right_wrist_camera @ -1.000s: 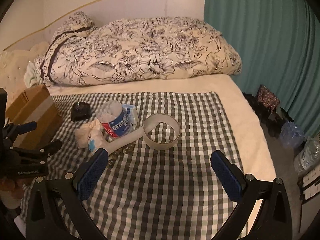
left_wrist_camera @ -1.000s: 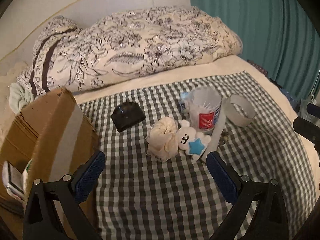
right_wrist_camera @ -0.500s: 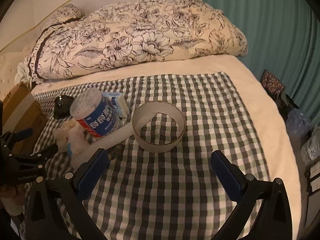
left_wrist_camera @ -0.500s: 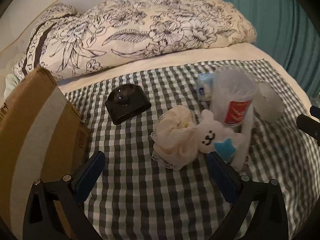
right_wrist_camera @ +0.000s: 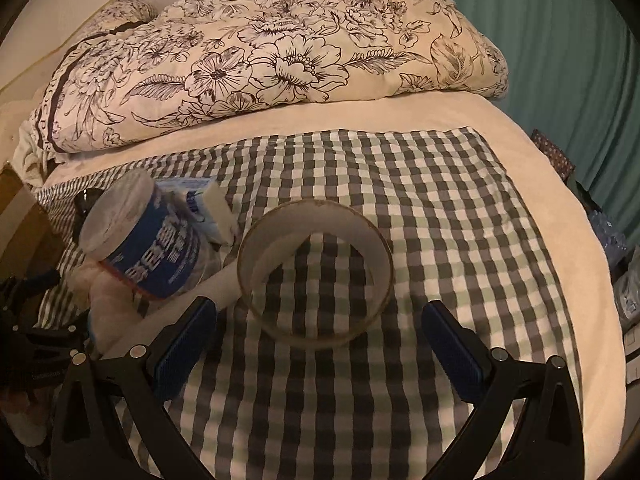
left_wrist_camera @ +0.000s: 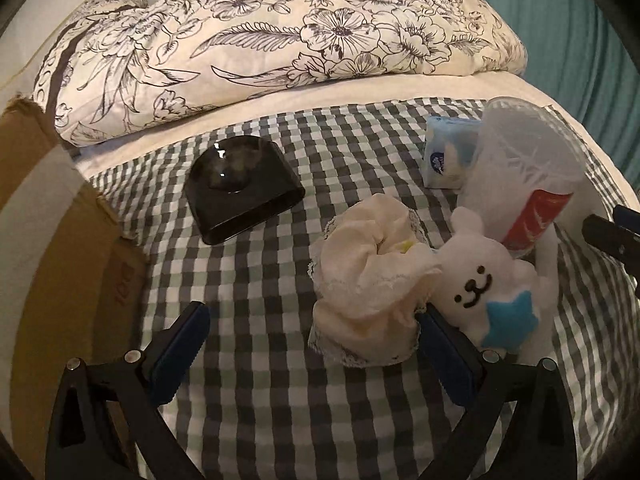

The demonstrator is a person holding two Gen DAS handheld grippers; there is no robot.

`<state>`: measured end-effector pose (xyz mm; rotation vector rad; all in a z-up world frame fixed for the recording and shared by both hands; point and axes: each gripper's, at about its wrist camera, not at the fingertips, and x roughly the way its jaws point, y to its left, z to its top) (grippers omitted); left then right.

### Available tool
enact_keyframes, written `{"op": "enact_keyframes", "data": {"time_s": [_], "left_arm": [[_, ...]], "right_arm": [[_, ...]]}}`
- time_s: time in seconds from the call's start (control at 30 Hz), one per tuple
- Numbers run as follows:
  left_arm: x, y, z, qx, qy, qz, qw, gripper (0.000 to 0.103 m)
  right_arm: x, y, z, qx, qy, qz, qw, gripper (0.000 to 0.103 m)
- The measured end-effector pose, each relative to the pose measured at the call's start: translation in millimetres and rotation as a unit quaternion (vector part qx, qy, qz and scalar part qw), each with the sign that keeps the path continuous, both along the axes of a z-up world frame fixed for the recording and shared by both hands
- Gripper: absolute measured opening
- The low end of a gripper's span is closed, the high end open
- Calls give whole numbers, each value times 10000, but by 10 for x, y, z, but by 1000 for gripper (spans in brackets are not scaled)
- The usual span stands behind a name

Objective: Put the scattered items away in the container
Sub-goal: 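Close right tool on the tape roll while left tool grasps the white lace cloth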

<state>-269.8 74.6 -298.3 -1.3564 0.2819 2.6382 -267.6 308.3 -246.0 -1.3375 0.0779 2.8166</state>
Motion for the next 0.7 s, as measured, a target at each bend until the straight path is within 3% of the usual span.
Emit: {"op": "enact_keyframes", "data": {"time_s": [0.47,0.57,0.63,0.7], "left_arm": [[-226,-8,-71,329,-80,-106,9994,101],[-239,33,-26,365,-42,-160,9992,86],[-243,79,21,415,-3,-242,9988,56],[-242,139,59,418,17,-324,9986,40]], "right_arm": [[-299,16,-135,117,-123,-248,9995,103],[-285,32,-148,11,-117,-246,9996,95],[-271,27,-142,-72,-108,-191,9997,82],[-247,9,-126,-42,-91,-218,9997,82]]}}
